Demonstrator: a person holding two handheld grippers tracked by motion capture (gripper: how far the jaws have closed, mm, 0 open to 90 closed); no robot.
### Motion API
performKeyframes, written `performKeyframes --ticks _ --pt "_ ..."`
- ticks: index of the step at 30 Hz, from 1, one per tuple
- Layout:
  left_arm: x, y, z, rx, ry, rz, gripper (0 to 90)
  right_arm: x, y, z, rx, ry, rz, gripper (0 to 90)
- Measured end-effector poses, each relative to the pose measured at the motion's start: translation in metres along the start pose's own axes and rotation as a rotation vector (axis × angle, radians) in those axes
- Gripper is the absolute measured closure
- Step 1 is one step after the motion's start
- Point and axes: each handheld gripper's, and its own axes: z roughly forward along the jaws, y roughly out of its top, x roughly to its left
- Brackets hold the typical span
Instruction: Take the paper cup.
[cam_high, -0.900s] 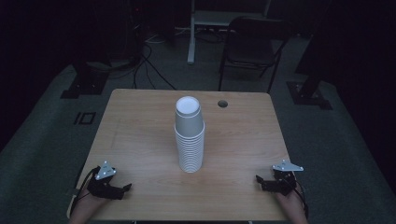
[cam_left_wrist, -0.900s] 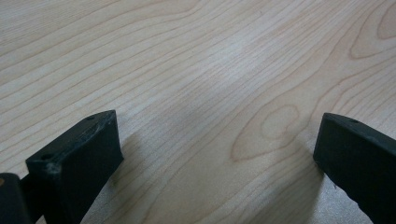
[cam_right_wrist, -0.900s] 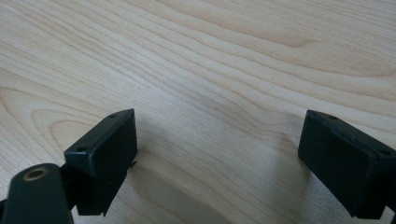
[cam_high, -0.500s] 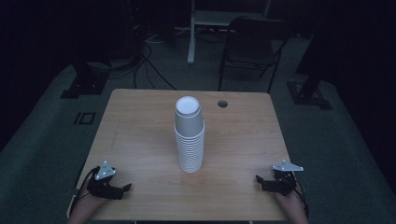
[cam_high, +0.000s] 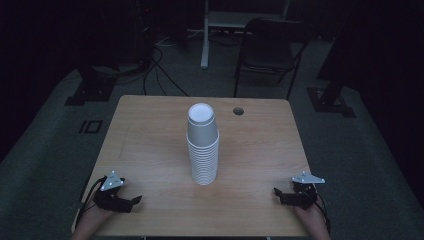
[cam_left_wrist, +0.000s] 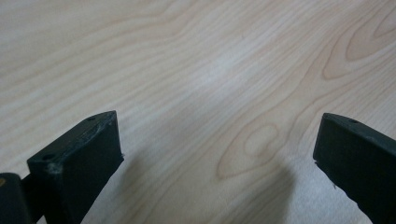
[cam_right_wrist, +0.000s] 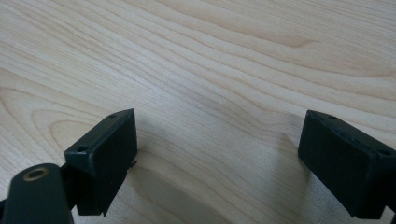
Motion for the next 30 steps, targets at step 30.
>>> performKeyframes --ticks 30 --pt "-0.007 0.045 -0.006 -0.078 -0.101 0.046 2.2 0.0 0.0 0.0 0.001 0.0 0.002 11.2"
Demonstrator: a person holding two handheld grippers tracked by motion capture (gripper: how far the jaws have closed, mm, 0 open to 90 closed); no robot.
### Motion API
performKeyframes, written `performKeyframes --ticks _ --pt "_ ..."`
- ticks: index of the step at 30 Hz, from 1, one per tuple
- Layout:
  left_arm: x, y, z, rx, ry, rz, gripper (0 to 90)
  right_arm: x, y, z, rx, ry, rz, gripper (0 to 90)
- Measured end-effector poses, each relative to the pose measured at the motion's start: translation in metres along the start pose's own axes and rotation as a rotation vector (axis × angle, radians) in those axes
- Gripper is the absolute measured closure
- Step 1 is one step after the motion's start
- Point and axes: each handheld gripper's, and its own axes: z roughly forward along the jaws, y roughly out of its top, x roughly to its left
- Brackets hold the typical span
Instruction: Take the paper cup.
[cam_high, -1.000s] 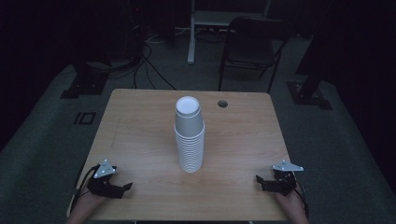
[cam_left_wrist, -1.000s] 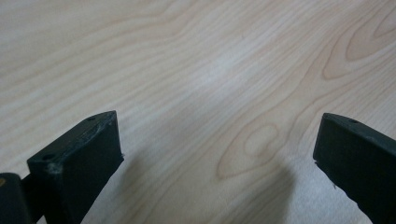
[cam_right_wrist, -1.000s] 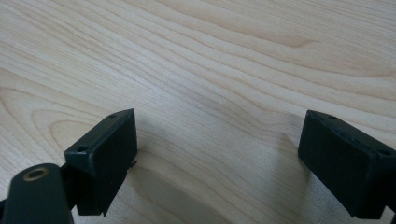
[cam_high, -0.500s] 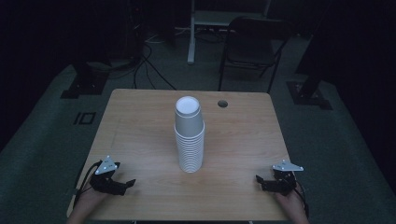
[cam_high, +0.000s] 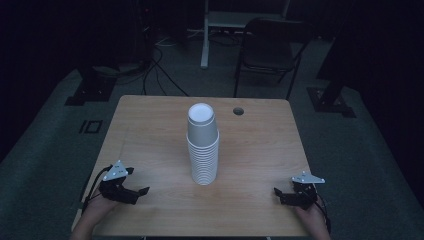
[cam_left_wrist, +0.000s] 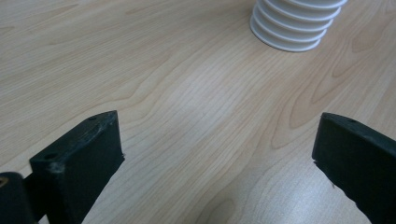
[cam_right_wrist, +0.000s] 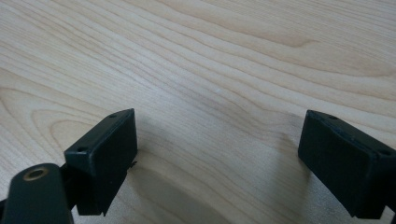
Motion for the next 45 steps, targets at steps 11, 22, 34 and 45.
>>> performKeyframes --ticks 11,22,34,45 --pt "-0.006 0.022 -0.003 -0.039 -0.02 0.036 2.2 0.0 0.0 0.0 0.0 0.0 -0.001 11.2" --pt "-0.013 0.042 -0.001 -0.075 -0.051 0.062 2.2 -0.001 0.0 0.0 -0.001 0.004 -0.006 11.2" --pt "-0.023 0.063 0.001 -0.102 -0.124 0.104 2.2 -0.001 0.0 0.0 -0.001 0.005 -0.007 11.2" --pt "-0.031 0.088 0.005 -0.141 -0.164 0.135 2.2 -0.001 0.0 0.0 -0.001 0.004 -0.006 11.2"
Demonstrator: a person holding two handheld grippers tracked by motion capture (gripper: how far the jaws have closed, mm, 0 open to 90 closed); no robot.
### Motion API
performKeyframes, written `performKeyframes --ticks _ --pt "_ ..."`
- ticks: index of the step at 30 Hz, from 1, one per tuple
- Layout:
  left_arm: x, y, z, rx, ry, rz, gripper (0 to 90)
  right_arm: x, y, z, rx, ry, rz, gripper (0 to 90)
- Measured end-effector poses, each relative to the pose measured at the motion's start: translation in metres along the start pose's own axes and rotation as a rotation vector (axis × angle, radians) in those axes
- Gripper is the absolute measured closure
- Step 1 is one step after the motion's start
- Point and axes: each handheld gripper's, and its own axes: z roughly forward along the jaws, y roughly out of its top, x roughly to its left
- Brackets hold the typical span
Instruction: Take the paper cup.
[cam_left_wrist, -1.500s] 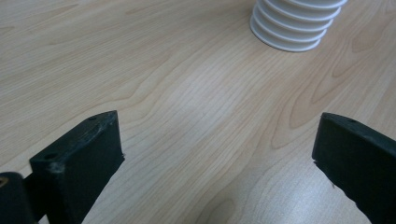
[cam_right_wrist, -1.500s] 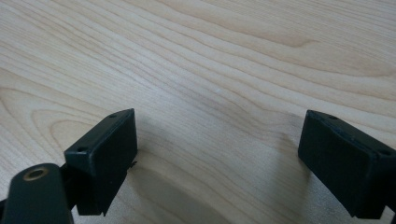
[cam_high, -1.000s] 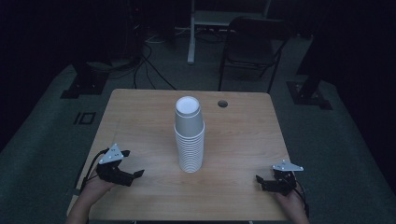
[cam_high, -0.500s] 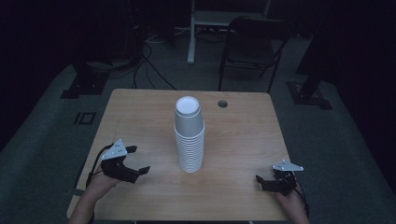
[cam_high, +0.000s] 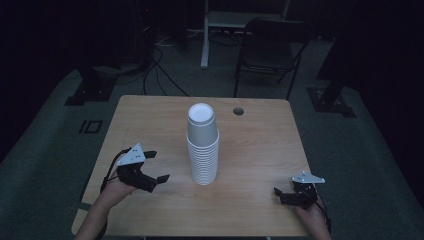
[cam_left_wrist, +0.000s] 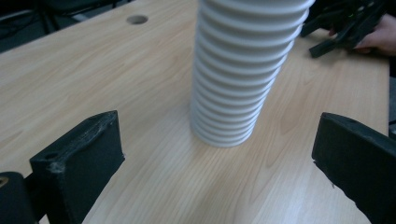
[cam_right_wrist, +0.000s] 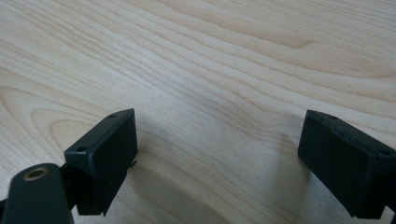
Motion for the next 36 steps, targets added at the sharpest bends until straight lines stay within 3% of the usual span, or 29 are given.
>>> performKeyframes --ticks 9,16,20,22,26,27,36 --pt "-0.004 0.021 0.003 -0.034 -0.019 0.021 2.1 0.0 0.0 0.0 0.0 -0.001 0.0 11.2" --pt "-0.011 0.038 0.003 -0.08 -0.062 0.03 2.1 0.0 0.0 0.0 -0.001 -0.001 0.002 11.2" --pt "-0.012 0.05 0.004 -0.087 -0.035 0.029 0.3 0.0 0.0 0.0 0.0 -0.001 0.001 11.2" --pt "-0.01 0.055 0.005 -0.097 -0.06 0.015 0.3 0.0 0.0 0.0 -0.001 -0.001 0.0 11.2" --pt "-0.012 0.062 0.008 -0.115 -0.07 0.027 0.3 0.0 0.0 0.0 -0.001 -0.001 0.0 11.2" --pt "-0.012 0.065 0.009 -0.114 -0.089 0.03 0.3 0.0 0.0 0.0 -0.001 -0.001 0.0 11.2" --pt "-0.011 0.084 0.02 -0.139 -0.105 0.043 0.3 0.0 0.0 0.0 -0.001 -0.001 0.001 11.2"
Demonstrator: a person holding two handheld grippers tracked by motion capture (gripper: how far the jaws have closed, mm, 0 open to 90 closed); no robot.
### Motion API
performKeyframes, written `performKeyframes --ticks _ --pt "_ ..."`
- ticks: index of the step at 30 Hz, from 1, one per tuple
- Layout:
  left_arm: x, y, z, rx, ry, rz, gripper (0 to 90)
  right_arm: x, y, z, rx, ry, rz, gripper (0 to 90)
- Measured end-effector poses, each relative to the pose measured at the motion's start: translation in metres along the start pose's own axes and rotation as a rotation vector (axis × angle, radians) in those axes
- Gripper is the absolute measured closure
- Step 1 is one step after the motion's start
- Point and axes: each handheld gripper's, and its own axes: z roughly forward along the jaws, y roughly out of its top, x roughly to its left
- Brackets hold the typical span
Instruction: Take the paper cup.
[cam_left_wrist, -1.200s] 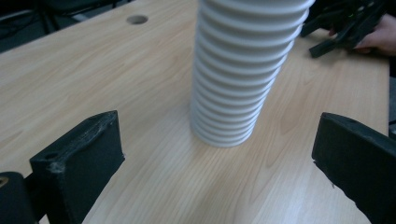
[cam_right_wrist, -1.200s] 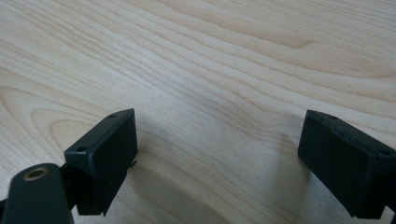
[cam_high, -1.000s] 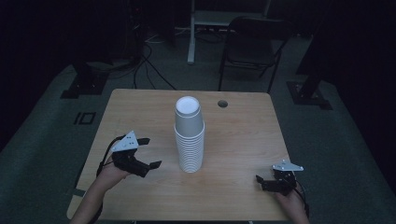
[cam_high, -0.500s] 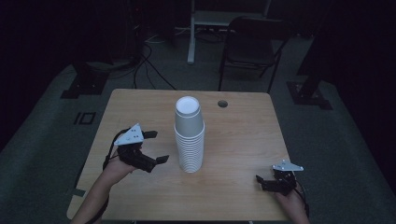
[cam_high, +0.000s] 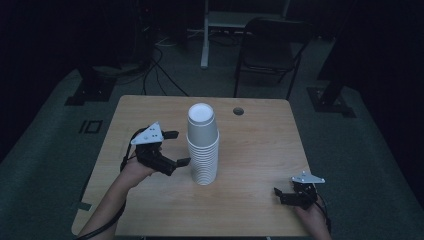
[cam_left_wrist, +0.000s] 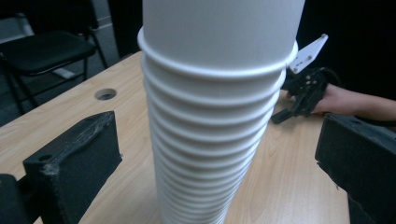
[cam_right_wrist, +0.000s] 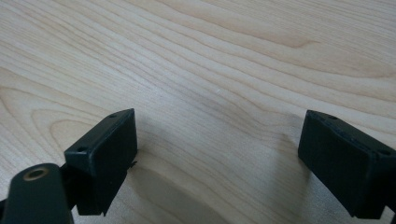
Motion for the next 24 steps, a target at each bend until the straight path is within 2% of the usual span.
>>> performKeyframes --ticks 3,4,6,7,11,13,14,15,18,24 --pt "0.0 0.004 0.004 -0.005 0.006 0.006 0.3 0.0 0.0 0.0 0.001 0.0 0.0 11.2" --pt "0.0 0.007 0.008 -0.006 -0.013 0.007 0.3 0.0 0.0 0.0 0.001 0.0 0.0 11.2" --pt "0.0 0.009 0.011 -0.01 -0.004 0.015 0.3 0.0 0.0 0.0 0.001 0.0 0.0 11.2" --pt "0.0 0.01 0.014 -0.014 -0.022 0.01 0.3 0.0 0.0 0.0 0.0 0.0 0.0 11.2" --pt "0.001 0.013 0.022 -0.019 -0.017 0.019 0.3 0.0 0.0 0.0 0.001 -0.002 0.002 11.2" --pt "0.002 0.014 0.025 -0.022 -0.033 0.013 0.3 0.0 0.0 0.0 0.001 -0.002 0.002 11.2" --pt "0.002 0.014 0.026 -0.025 -0.025 0.015 0.3 0.0 0.0 0.0 0.001 -0.002 0.002 11.2" --pt "0.003 0.015 0.028 -0.031 -0.043 0.011 0.3 0.0 0.0 0.0 0.001 -0.002 0.002 11.2" --pt "0.004 0.016 0.032 -0.037 -0.05 0.012 0.3 0.0 0.0 0.0 0.001 -0.001 0.002 11.2" --pt "0.004 0.017 0.039 -0.046 -0.045 0.016 0.3 0.0 0.0 0.0 0.001 -0.002 0.002 11.2"
